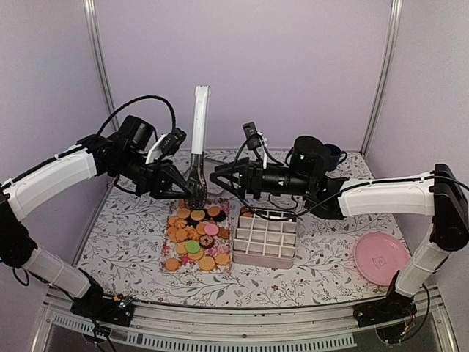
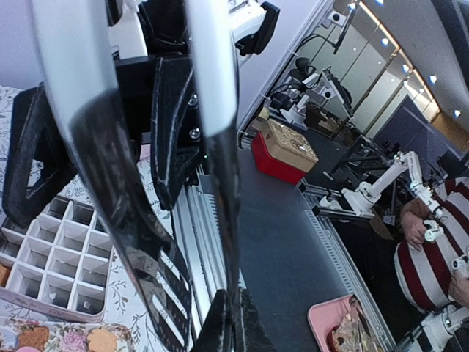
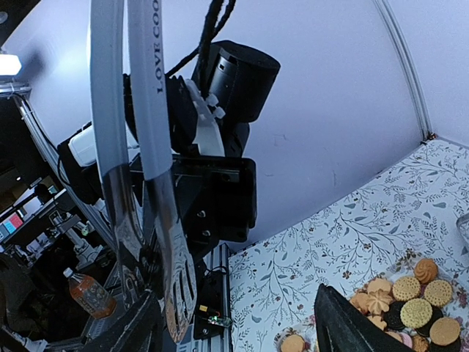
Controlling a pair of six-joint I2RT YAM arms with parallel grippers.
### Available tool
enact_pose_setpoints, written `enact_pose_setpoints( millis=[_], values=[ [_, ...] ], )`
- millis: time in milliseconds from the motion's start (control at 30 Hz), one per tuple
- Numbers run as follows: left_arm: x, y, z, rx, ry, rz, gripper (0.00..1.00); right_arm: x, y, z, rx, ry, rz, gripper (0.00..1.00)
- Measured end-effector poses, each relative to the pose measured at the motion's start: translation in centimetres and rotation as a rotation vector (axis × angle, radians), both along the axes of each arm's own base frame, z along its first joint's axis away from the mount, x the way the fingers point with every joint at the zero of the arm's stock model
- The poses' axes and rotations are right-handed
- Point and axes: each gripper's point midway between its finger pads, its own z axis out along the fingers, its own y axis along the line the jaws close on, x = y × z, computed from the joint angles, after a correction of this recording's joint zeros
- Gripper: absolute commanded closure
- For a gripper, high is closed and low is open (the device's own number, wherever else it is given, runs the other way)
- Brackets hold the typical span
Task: Pack the cookies
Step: Adjust the clamp.
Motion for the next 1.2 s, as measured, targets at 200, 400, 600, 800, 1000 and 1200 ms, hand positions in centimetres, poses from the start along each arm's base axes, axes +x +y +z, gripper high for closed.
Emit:
enact_pose_setpoints(
  millis=[200, 400, 600, 800, 1000, 1200],
  values=[
    [-0.2, 0.1, 0.3, -0.003, 0.028, -0.006, 1.0, 0.1, 0.8, 1.8, 0.036, -0.034, 0.016, 0.38],
    [-0.3, 0.1, 0.0, 0.001, 0.041, -0.007, 1.0, 0.5, 2.1, 1.2, 0.028, -0.032, 0.036, 0.47],
    [-0.3, 0.1, -0.4, 0.008, 0.052, -0.006, 1.0, 1.0, 2.9, 0.9, 0.024, -0.025, 0.044, 0.49],
    [-0.4, 0.2, -0.2, 0.008, 0.056, -0.006, 1.0, 1.1, 3.4, 1.2, 0.021, -0.027, 0.046, 0.33],
    [-0.7, 0.4, 0.4, -0.004, 0.047, -0.007, 1.0, 0.3, 2.0, -0.2, -0.029, -0.023, 0.027, 0.3],
    [-0.8, 0.5, 0.5, -0.006, 0.054, -0.007, 1.0, -0.9, 0.3, 0.2, -0.031, -0.042, 0.024, 0.32]
  ],
)
